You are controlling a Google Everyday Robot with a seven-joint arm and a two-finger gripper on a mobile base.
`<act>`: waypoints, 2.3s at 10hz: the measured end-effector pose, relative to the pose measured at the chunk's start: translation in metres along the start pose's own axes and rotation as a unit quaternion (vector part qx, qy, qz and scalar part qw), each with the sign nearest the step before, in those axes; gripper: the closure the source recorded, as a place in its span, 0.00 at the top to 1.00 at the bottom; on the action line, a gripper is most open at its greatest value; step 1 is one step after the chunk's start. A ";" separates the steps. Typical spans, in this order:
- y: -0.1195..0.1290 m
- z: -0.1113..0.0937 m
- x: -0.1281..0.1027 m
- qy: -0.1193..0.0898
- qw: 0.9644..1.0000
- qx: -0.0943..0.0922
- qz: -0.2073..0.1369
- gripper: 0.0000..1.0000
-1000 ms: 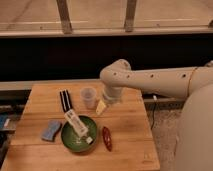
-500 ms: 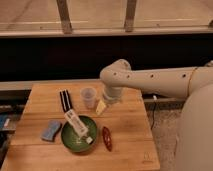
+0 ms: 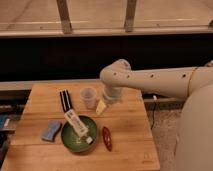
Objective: Push the eraser across the table
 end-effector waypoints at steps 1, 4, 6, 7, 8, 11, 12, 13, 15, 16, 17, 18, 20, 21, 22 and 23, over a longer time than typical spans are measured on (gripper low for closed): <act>0.000 0.000 0.000 0.000 1.000 0.000 0.000 0.80; 0.000 0.000 0.000 0.000 1.000 0.000 0.000 0.80; 0.000 0.000 0.000 0.000 1.000 0.000 0.000 0.71; 0.000 0.000 0.000 0.000 1.000 0.000 0.000 0.61; 0.000 0.000 0.000 0.000 1.000 0.000 0.000 0.49; 0.000 0.000 0.000 0.000 1.000 0.000 0.000 0.19; 0.000 -0.001 0.000 0.000 1.000 0.001 -0.001 0.08; 0.000 -0.001 0.000 0.001 1.000 0.003 -0.003 0.03; 0.017 -0.015 -0.007 0.007 0.999 0.019 -0.031 0.00; 0.030 -0.027 -0.015 0.007 0.999 0.025 -0.047 0.00; 0.042 -0.038 -0.023 0.006 0.998 0.030 -0.060 0.00; 0.052 -0.047 -0.030 0.009 0.997 0.034 -0.074 0.00; 0.067 -0.044 -0.050 0.011 0.994 0.044 -0.101 0.00; 0.077 -0.038 -0.068 0.007 0.992 0.045 -0.114 0.00; 0.079 -0.033 -0.081 0.005 0.992 0.046 -0.120 0.00; 0.080 -0.026 -0.094 0.005 0.991 0.046 -0.126 0.00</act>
